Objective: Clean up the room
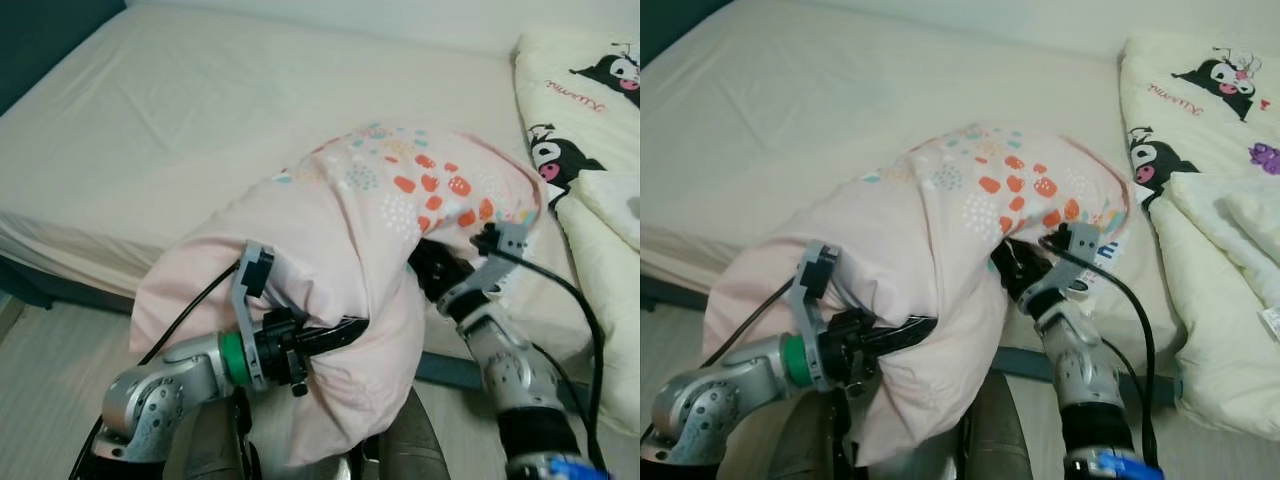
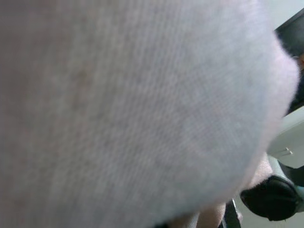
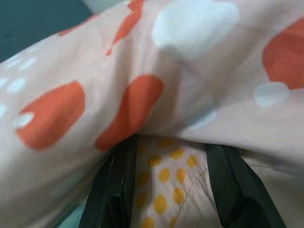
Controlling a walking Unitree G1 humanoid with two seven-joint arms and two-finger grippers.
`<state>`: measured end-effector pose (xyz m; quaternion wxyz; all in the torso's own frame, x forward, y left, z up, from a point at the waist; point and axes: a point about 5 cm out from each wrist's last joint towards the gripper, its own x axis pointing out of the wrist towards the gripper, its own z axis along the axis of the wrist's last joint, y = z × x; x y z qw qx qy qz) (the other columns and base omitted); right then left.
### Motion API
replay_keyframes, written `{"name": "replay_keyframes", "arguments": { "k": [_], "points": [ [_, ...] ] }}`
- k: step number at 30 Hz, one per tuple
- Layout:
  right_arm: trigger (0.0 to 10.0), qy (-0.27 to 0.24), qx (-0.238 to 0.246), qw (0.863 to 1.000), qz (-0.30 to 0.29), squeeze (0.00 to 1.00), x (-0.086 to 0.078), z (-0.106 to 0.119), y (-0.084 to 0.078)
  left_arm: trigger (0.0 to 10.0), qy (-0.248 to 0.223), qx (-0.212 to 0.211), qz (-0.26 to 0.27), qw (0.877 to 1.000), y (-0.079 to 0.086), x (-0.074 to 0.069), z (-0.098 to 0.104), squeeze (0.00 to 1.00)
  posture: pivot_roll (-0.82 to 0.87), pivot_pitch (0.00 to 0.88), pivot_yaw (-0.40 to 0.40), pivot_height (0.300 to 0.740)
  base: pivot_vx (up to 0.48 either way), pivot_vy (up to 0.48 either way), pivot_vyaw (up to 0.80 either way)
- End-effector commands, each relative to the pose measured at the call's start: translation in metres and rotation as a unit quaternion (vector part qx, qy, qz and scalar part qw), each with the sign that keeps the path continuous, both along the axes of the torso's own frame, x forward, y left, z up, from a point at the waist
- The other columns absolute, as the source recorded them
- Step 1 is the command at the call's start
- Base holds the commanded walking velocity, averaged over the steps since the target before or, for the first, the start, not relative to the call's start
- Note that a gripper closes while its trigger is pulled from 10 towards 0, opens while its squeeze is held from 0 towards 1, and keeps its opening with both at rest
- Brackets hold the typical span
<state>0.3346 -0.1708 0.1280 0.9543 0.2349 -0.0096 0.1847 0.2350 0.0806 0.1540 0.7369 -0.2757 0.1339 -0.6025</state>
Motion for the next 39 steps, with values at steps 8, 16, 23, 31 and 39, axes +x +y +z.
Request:
{"name": "replay_keyframes", "arguments": {
  "k": [8,16,23,31,39],
  "points": [
    [10.0,0.001,0.001,0.992,0.125,0.00,0.011,0.005,0.053,0.0,0.006,-0.015,-0.080,0.997,-0.029,-0.018,0.002,0.00,0.01,0.171,-0.004,0.618,0.000,0.000,0.00],
    [10.0,-0.029,0.017,0.981,0.191,0.00,0.009,0.016,0.080,0.0,-0.001,-0.048,-0.095,0.994,-0.040,-0.021,0.018,0.00,0.01,0.165,0.005,0.618,0.000,0.000,0.00],
    [10.0,-0.063,0.038,0.974,0.214,0.00,0.010,0.034,0.084,0.0,-0.011,-0.079,-0.106,0.991,-0.048,-0.020,0.032,0.00,0.00,0.156,0.013,0.618,0.000,0.000,0.00],
    [10.0,-0.060,0.031,0.980,0.189,0.00,0.009,0.030,0.068,0.0,-0.023,-0.067,-0.127,0.989,-0.053,-0.030,0.034,0.00,0.00,0.158,0.004,0.618,0.000,0.000,0.00],
    [10.0,-0.030,0.035,0.988,0.146,0.00,-0.004,0.007,0.047,10.0,-0.014,-0.042,-0.107,0.993,-0.053,-0.027,0.030,1.00,0.01,0.162,-0.003,0.618,0.000,0.000,0.00]
  ]
}}
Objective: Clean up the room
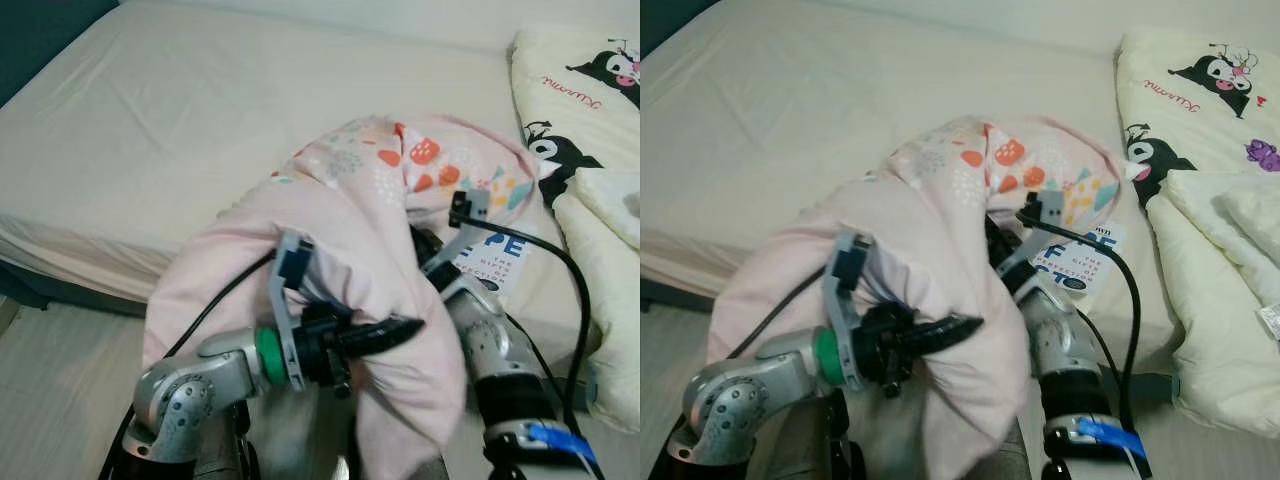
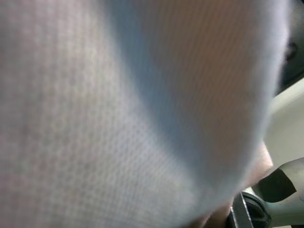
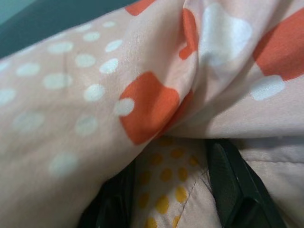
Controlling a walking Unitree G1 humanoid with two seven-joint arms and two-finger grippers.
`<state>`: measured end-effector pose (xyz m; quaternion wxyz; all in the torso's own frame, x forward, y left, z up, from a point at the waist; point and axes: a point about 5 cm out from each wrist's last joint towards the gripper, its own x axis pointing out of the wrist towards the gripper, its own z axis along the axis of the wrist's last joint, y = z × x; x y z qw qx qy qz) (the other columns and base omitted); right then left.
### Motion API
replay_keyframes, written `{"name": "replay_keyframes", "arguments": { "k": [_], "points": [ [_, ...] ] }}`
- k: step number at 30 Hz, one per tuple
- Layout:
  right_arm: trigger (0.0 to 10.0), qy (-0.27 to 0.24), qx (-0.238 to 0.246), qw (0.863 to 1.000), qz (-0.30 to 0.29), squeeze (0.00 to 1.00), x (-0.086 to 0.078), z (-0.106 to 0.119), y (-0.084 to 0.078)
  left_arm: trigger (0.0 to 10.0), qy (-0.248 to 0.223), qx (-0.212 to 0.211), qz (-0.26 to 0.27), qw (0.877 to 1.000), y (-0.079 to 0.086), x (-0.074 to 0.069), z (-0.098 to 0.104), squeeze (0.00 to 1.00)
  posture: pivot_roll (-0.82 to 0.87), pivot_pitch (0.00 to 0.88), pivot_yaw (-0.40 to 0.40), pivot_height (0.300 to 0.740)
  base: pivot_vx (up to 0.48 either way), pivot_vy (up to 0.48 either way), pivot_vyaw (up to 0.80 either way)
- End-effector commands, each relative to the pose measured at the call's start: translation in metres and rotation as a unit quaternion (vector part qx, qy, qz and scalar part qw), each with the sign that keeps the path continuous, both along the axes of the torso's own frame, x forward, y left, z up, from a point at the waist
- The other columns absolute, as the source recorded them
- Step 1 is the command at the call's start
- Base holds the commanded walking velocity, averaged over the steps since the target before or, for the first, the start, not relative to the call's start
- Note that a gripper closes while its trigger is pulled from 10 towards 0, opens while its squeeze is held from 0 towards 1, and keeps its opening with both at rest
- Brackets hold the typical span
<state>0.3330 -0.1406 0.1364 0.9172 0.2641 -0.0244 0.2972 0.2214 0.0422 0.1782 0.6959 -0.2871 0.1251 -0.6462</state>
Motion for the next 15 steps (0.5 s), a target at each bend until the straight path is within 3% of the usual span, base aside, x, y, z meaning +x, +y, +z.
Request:
{"name": "replay_keyframes", "arguments": {
  "k": [1,5,6,9,11,12,14,15],
  "points": [
    [10.0,0.009,-0.004,1.000,0.027,0.00,-0.005,-0.005,0.014,10.0,-0.010,-0.012,-0.055,0.998,-0.014,-0.014,0.006,1.00,0.01,0.164,-0.002,0.618,0.000,0.000,0.00],
    [10.0,0.017,0.000,1.000,0.009,0.00,-0.008,-0.010,0.007,10.0,-0.021,-0.002,-0.050,0.999,-0.012,-0.013,0.007,1.00,0.01,0.163,-0.002,0.618,0.000,0.000,0.00],
    [10.0,0.022,0.002,1.000,-0.004,0.00,-0.011,-0.013,0.001,10.0,-0.028,0.007,-0.044,0.999,-0.011,-0.012,0.007,0.00,0.01,0.161,-0.001,0.618,0.000,0.000,0.00],
    [10.0,0.031,0.005,0.999,-0.040,0.00,-0.015,-0.018,-0.012,10.0,-0.047,0.034,-0.037,0.998,-0.001,-0.011,0.006,0.00,0.01,0.157,0.004,0.618,0.000,0.000,0.00],
    [10.0,0.041,0.006,0.996,-0.077,0.00,-0.020,-0.025,-0.026,10.0,-0.067,0.098,-0.033,0.992,0.022,-0.008,-0.005,0.00,0.01,0.152,0.014,0.618,0.000,0.000,0.00],
    [10.0,0.041,0.006,0.996,-0.077,0.00,-0.020,-0.025,-0.026,10.0,-0.067,0.098,-0.033,0.992,0.022,-0.008,-0.005,0.00,0.01,0.152,0.014,0.618,0.000,0.000,0.00],
    [10.0,0.047,0.004,0.995,-0.094,0.00,-0.025,-0.029,-0.034,10.0,-0.077,0.159,-0.028,0.984,0.043,-0.007,-0.019,0.00,0.01,0.153,0.022,0.618,0.000,0.000,0.00],
    [10.0,0.047,0.004,0.995,-0.094,0.00,-0.025,-0.029,-0.034,10.0,-0.077,0.159,-0.028,0.984,0.043,-0.007,-0.019,0.00,0.01,0.153,0.022,0.618,0.000,0.000,0.00]
  ]
}}
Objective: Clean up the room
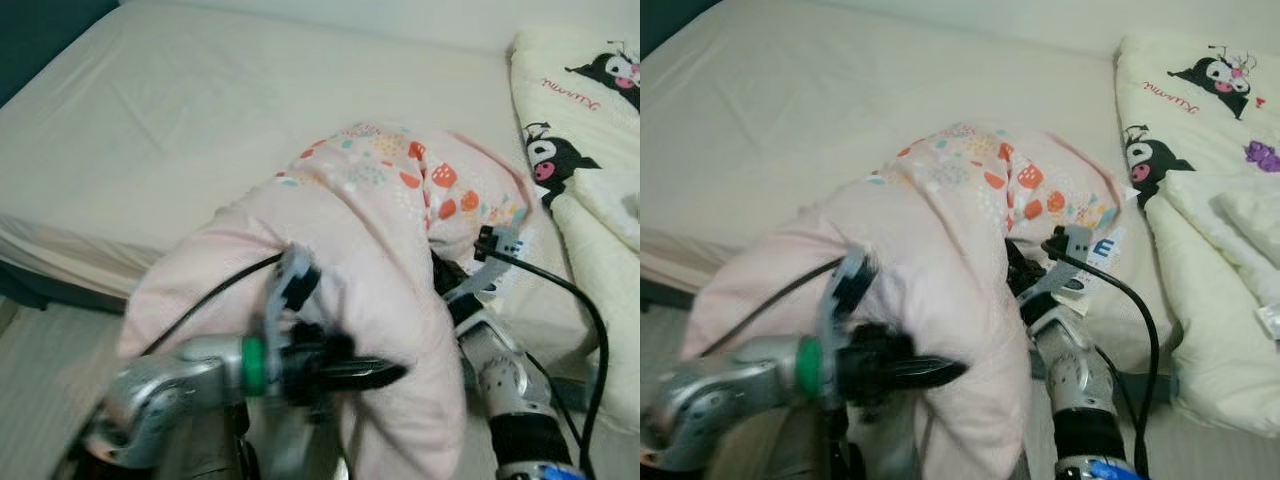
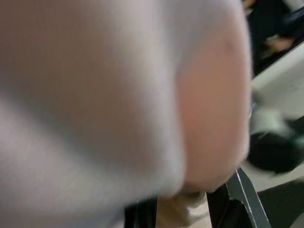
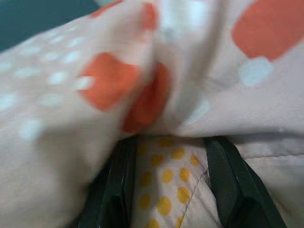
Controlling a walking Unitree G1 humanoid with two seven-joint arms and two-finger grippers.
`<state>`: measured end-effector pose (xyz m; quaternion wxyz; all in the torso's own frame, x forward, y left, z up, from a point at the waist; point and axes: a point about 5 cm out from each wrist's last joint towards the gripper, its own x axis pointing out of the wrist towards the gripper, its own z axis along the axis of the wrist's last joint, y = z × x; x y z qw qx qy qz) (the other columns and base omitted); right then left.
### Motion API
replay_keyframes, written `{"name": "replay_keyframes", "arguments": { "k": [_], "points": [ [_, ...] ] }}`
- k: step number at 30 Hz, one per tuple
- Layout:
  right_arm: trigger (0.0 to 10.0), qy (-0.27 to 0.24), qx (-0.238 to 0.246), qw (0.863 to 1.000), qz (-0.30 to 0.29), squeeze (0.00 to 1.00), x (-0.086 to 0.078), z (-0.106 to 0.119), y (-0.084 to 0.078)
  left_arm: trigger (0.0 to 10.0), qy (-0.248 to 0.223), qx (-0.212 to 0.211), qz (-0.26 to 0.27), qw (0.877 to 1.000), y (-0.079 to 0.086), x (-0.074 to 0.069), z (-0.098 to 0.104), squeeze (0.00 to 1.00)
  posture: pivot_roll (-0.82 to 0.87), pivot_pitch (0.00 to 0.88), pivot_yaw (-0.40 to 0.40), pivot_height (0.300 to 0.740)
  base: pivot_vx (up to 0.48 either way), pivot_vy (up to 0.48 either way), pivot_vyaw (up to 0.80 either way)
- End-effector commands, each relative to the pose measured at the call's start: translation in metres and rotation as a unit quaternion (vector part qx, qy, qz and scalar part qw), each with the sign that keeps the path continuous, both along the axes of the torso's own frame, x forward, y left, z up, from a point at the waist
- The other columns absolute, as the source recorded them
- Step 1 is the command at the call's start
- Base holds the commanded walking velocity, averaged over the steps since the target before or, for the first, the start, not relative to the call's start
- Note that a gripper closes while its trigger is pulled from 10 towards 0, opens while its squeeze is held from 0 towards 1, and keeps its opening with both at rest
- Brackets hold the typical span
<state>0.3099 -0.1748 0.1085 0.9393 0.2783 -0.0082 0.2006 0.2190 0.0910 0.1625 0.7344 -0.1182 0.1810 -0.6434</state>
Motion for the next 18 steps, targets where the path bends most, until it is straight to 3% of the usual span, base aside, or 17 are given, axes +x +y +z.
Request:
{"name": "replay_keyframes", "arguments": {
  "k": [1,3,4,7,13,16,17,18],
  "points": [
    [10.0,0.005,-0.003,1.000,-0.009,0.00,-0.005,-0.004,-0.003,10.0,-0.008,0.043,-0.008,0.999,0.010,-0.003,-0.015,0.00,0.01,0.152,0.026,0.618,0.000,0.000,0.00],
    [10.0,0.009,-0.008,1.000,-0.018,0.00,-0.010,-0.007,-0.007,10.0,-0.008,0.114,0.001,0.993,0.035,-0.001,-0.033,0.00,0.01,0.151,0.030,0.618,0.000,0.000,0.00],
    [10.0,0.009,-0.008,1.000,-0.018,0.00,-0.010,-0.007,-0.007,10.0,-0.008,0.114,0.001,0.993,0.035,-0.001,-0.033,0.00,0.01,0.151,0.030,0.618,0.000,0.000,0.00],
    [10.0,0.015,-0.011,0.999,-0.034,0.00,-0.016,-0.010,-0.015,10.0,-0.015,0.203,0.041,0.978,0.064,0.007,-0.053,0.00,0.01,0.151,0.032,0.618,0.000,0.000,0.00],
    [10.0,0.019,-0.016,0.999,-0.045,0.00,-0.021,-0.013,-0.022,10.0,-0.025,0.253,0.067,0.965,0.088,0.015,-0.057,0.00,0.02,0.151,0.035,0.618,0.000,0.000,0.00],
    [10.0,0.023,-0.021,0.998,-0.046,0.00,-0.026,-0.015,-0.027,10.0,-0.035,0.338,0.092,0.936,0.121,0.023,-0.064,0.00,0.02,0.149,0.038,0.618,0.000,0.000,0.00],
    [10.0,0.023,-0.021,0.998,-0.046,0.00,-0.026,-0.015,-0.027,10.0,-0.035,0.338,0.092,0.936,0.121,0.023,-0.064,0.00,0.02,0.149,0.038,0.618,0.000,0.000,0.00],
    [10.0,0.023,-0.022,0.998,-0.045,0.00,-0.027,-0.016,-0.027,10.0,-0.038,0.358,0.093,0.928,0.127,0.025,-0.066,0.00,0.02,0.149,0.038,0.618,0.000,0.000,0.00]
  ]
}}
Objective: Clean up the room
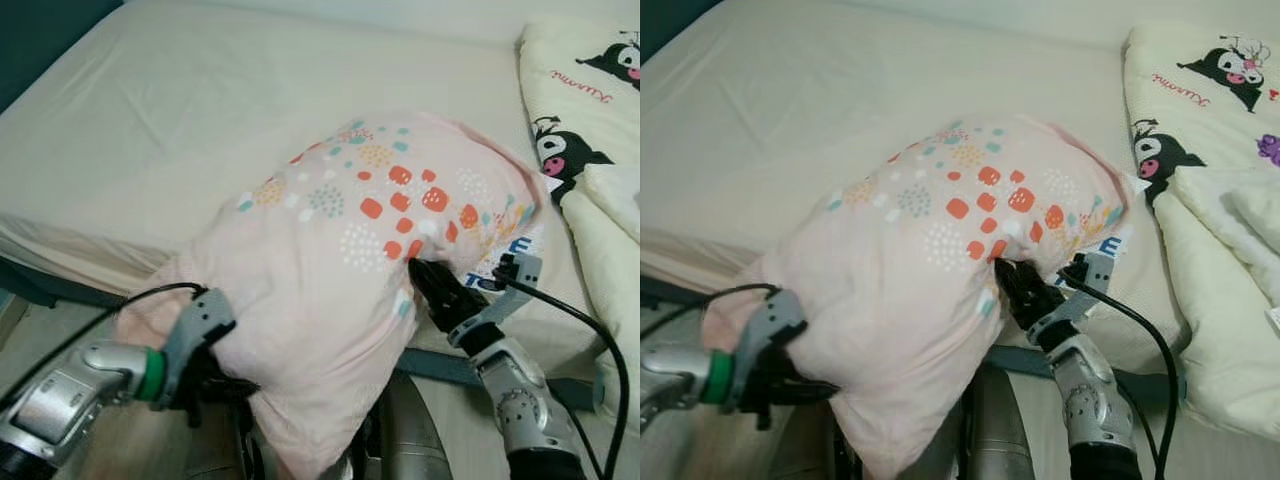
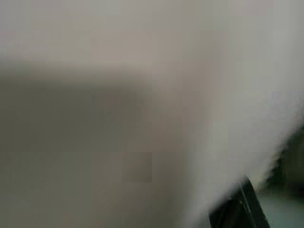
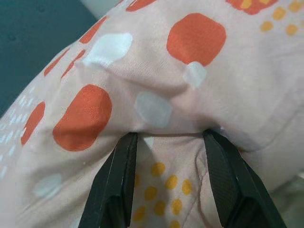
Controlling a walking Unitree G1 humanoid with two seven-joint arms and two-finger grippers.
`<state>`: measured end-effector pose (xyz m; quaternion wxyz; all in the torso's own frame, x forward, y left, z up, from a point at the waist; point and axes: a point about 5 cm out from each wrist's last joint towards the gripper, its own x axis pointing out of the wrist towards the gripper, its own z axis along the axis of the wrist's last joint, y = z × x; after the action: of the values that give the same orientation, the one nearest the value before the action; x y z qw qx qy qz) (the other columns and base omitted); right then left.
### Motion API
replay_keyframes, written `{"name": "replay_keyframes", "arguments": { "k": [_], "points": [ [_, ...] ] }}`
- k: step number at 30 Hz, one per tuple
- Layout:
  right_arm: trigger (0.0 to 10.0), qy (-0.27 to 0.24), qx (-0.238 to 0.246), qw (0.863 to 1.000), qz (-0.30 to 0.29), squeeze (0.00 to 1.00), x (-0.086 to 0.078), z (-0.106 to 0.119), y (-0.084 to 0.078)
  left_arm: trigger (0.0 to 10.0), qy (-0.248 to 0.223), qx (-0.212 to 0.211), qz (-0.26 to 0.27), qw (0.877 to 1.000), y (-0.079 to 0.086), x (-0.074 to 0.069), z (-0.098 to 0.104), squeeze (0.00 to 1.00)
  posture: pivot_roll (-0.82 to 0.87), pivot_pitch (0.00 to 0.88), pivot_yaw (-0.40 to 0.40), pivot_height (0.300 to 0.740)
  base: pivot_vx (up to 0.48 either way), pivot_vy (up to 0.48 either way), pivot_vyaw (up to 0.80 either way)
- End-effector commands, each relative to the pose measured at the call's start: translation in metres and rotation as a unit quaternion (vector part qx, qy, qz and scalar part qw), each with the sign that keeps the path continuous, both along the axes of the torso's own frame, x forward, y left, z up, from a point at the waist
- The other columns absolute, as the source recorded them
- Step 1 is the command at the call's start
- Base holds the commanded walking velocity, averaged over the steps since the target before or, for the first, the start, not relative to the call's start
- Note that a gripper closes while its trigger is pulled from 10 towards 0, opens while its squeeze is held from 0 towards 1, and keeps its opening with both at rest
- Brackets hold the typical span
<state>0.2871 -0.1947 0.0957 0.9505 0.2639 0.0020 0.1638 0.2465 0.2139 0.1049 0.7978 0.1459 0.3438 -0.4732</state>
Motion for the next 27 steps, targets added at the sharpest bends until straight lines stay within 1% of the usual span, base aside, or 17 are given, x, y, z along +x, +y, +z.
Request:
{"name": "replay_keyframes", "arguments": {
  "k": [1,3,4,5,6,8,12,13,16,17,18,19,20,23,24,26,27],
  "points": [
    [10.0,0.006,-0.004,1.000,-0.011,0.00,-0.004,-0.003,-0.007,10.0,0.007,0.022,-0.002,1.000,0.004,-0.003,-0.008,0.00,0.02,0.149,0.038,0.618,0.000,0.000,0.00],
    [10.0,0.006,-0.007,1.000,-0.001,0.00,-0.008,-0.003,-0.008,10.0,-0.010,0.100,0.030,0.995,0.026,0.007,-0.015,0.00,0.01,0.146,0.043,0.618,0.000,0.000,0.00],
    [10.0,0.006,-0.007,1.000,-0.001,0.00,-0.008,-0.003,-0.008,10.0,-0.010,0.100,0.030,0.995,0.026,0.007,-0.015,0.00,0.01,0.146,0.043,0.618,0.000,0.000,0.00],
    [10.0,0.004,-0.009,1.000,0.010,0.00,-0.010,-0.002,-0.008,10.0,-0.019,0.152,0.049,0.987,0.038,0.012,-0.017,0.00,0.01,0.146,0.042,0.618,0.000,0.000,0.00],
    [10.0,0.004,-0.009,1.000,0.010,0.00,-0.010,-0.002,-0.008,10.0,-0.019,0.152,0.049,0.987,0.038,0.012,-0.017,0.00,0.01,0.146,0.042,0.618,0.000,0.000,0.00],
    [10.0,0.002,-0.012,0.999,0.032,0.00,-0.012,0.000,-0.006,10.0,-0.028,0.219,0.066,0.973,0.054,0.017,-0.017,0.00,0.01,0.144,0.042,0.618,0.000,0.000,0.00],
    [10.0,0.000,-0.022,0.997,0.076,0.00,-0.016,0.000,0.001,10.0,-0.054,0.282,0.091,0.954,0.068,0.025,-0.016,0.00,0.01,0.139,0.042,0.618,0.000,0.000,0.00],
    [10.0,-0.001,-0.022,0.995,0.097,0.00,-0.018,0.001,0.006,10.0,-0.097,0.291,0.146,0.941,0.075,0.038,-0.013,0.00,0.01,0.135,0.041,0.618,0.000,0.000,0.00],
    [10.0,-0.003,-0.021,0.994,0.110,0.00,-0.020,0.001,0.009,10.0,-0.124,0.294,0.185,0.929,0.078,0.045,-0.010,0.00,0.01,0.135,0.041,0.618,0.000,0.000,0.00],
    [10.0,-0.003,-0.025,0.991,0.129,0.00,-0.023,0.000,0.013,10.0,-0.160,0.272,0.238,0.918,0.080,0.055,-0.005,0.00,0.01,0.135,0.041,0.618,0.000,0.000,0.00],
    [10.0,-0.003,-0.025,0.991,0.129,0.00,-0.023,0.000,0.013,10.0,-0.160,0.272,0.238,0.918,0.080,0.055,-0.005,0.00,0.01,0.135,0.041,0.618,0.000,0.000,0.00],
    [10.0,-0.002,-0.038,0.987,0.155,0.00,-0.027,-0.002,0.017,10.0,-0.212,0.214,0.319,0.899,0.082,0.069,0.006,0.00,0.01,0.132,0.038,0.618,0.000,0.000,0.00],
    [10.0,-0.002,-0.038,0.987,0.155,0.00,-0.027,-0.002,0.017,10.0,-0.212,0.214,0.319,0.899,0.082,0.069,0.006,0.00,0.01,0.132,0.038,0.618,0.000,0.000,0.00],
    [10.0,0.005,-0.064,0.977,0.203,0.00,-0.041,-0.008,0.019,10.0,-0.295,0.072,0.483,0.821,0.098,0.089,0.035,0.00,0.01,0.124,0.037,0.618,0.000,0.000,0.00],
    [10.0,0.005,-0.064,0.977,0.203,0.00,-0.041,-0.008,0.019,10.0,-0.295,0.072,0.483,0.821,0.098,0.089,0.035,0.00,0.01,0.124,0.037,0.618,0.000,0.000,0.00],
    [10.0,0.010,-0.066,0.977,0.204,0.00,-0.044,-0.011,0.014,10.0,-0.316,0.018,0.531,0.786,0.108,0.094,0.050,0.00,0.01,0.122,0.036,0.618,0.000,0.000,0.00],
    [10.0,0.010,-0.066,0.977,0.204,0.00,-0.044,-0.011,0.014,10.0,-0.316,0.018,0.531,0.786,0.108,0.094,0.050,0.00,0.01,0.122,0.036,0.618,0.000,0.000,0.00]
  ]
}}
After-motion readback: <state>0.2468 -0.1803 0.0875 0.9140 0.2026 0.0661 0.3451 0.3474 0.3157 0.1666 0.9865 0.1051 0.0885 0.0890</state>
